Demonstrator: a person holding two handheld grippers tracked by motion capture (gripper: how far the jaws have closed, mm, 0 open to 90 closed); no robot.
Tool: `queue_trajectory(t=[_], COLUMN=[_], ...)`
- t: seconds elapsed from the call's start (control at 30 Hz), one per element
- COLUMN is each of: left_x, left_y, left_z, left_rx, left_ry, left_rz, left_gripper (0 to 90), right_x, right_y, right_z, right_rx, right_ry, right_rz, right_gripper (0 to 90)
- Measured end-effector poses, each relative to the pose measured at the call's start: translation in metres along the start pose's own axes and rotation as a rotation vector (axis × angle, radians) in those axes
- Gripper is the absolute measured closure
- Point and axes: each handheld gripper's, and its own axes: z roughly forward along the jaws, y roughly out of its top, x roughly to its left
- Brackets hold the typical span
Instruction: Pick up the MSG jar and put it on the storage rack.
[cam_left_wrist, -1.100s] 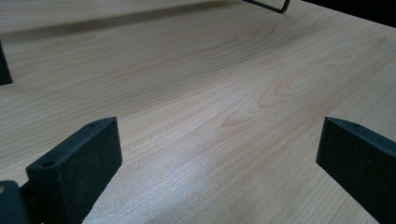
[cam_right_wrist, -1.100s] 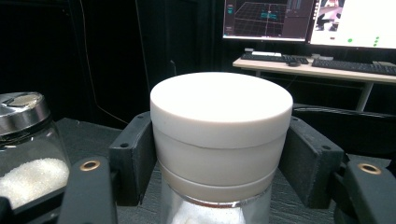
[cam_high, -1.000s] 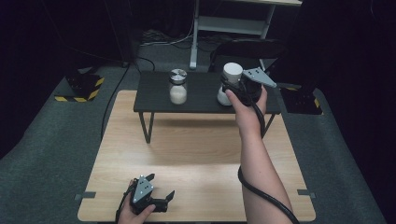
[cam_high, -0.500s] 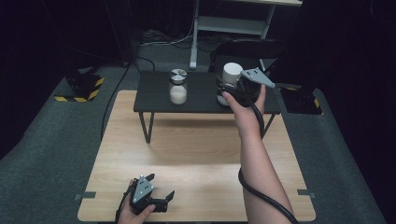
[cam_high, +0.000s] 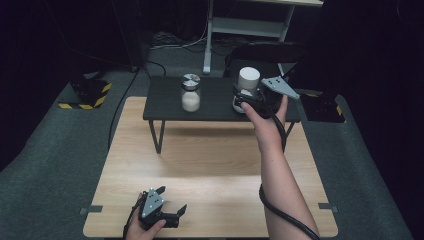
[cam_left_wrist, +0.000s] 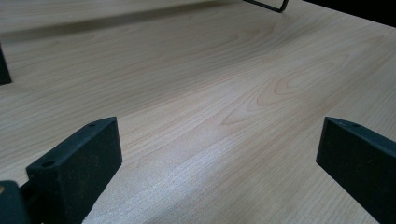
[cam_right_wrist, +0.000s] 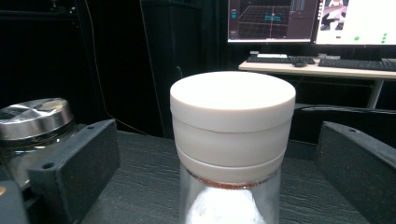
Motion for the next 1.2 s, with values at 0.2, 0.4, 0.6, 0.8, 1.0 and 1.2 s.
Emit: queue_trajectory(t=[0.2,0.4,0.6,0.8,1.0,1.2], left_x=[-0.001,-0.002,-0.003,-0.003,-0.002,-0.002], left_y=[0.001,0.001,0.001,0.001,0.001,0.001], left_z=[0.000,0.000,0.000,0.001,0.001,0.000], left_rx=[0.003,0.004,0.005,0.008,0.005,0.006], left_ry=[0.003,0.005,0.007,0.009,0.007,0.005], left_rz=[0.010,0.016,0.015,0.017,0.013,0.011], left_gripper=[0.2,0.2,0.2,0.2,0.2,0.2], right_x=[-0.002,-0.004,-0.003,-0.005,-0.005,-0.006], right_y=[-0.005,-0.016,-0.024,-0.036,-0.049,-0.058], right_z=[-0.011,-0.024,-0.035,-0.050,-0.063,-0.072], right_rx=[-0.014,-0.030,-0.038,-0.048,-0.054,-0.056], right_ry=[0.021,0.037,0.058,0.077,0.081,0.081], right_rz=[-0.008,-0.013,-0.032,-0.039,-0.048,-0.051], right_gripper=[0.2,0.1,0.1,0.1,0.2,0.1])
